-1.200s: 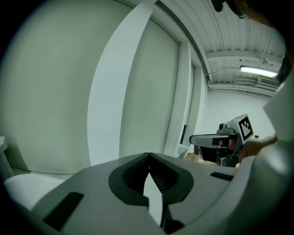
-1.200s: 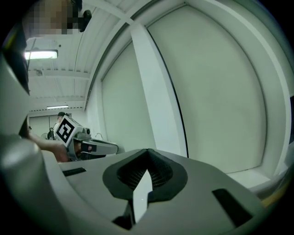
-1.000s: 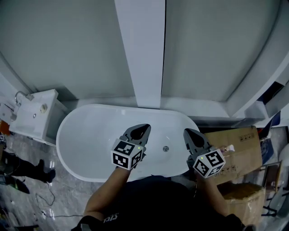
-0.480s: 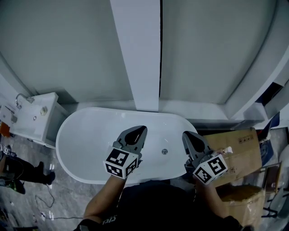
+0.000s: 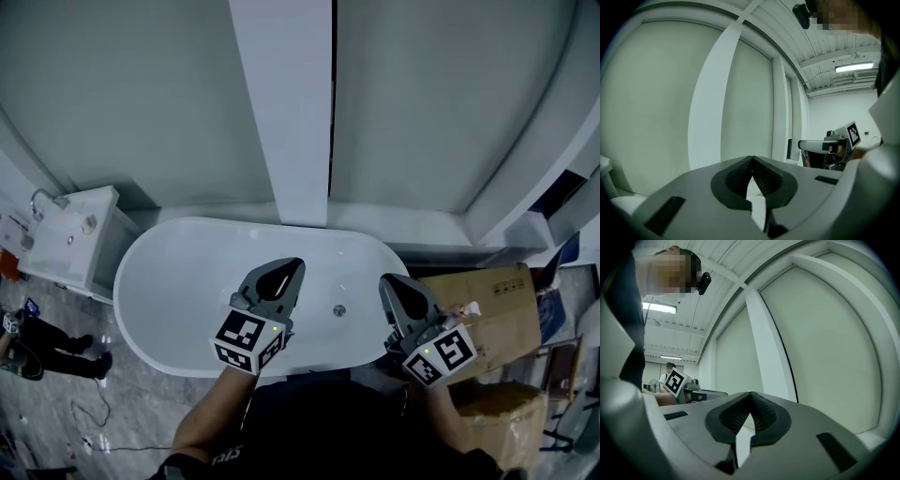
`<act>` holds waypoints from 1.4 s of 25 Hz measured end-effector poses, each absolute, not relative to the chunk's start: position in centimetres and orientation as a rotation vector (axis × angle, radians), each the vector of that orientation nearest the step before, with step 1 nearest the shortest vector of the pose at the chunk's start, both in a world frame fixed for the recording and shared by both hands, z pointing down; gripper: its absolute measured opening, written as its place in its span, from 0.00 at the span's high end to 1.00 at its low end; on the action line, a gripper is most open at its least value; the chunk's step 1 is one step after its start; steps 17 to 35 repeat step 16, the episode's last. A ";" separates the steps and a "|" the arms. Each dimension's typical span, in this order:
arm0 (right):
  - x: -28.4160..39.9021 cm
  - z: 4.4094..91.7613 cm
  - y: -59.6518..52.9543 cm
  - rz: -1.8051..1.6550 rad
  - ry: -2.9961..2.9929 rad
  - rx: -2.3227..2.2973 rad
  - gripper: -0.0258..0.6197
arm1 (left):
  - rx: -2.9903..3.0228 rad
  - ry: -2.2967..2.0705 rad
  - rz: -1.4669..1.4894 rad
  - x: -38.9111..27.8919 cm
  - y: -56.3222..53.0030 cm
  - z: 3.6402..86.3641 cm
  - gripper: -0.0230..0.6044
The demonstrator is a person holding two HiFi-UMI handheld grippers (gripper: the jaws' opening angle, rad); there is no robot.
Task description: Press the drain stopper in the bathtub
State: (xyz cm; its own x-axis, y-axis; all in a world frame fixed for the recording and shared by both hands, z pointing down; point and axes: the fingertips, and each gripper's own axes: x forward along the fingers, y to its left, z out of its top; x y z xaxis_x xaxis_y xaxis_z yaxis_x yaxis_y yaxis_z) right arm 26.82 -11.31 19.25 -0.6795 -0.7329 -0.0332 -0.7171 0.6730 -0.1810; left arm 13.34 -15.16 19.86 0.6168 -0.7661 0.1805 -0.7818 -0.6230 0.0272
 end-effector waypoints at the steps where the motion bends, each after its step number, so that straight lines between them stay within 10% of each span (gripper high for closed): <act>1: 26.8 19.4 -11.3 -0.241 2.778 -1.208 0.94 | 2.728 -1.306 0.232 13.4 -15.1 20.0 0.95; 35: 27.5 20.4 -11.9 -0.276 2.780 -1.218 0.94 | 2.703 -1.310 0.258 13.7 -15.4 21.0 0.95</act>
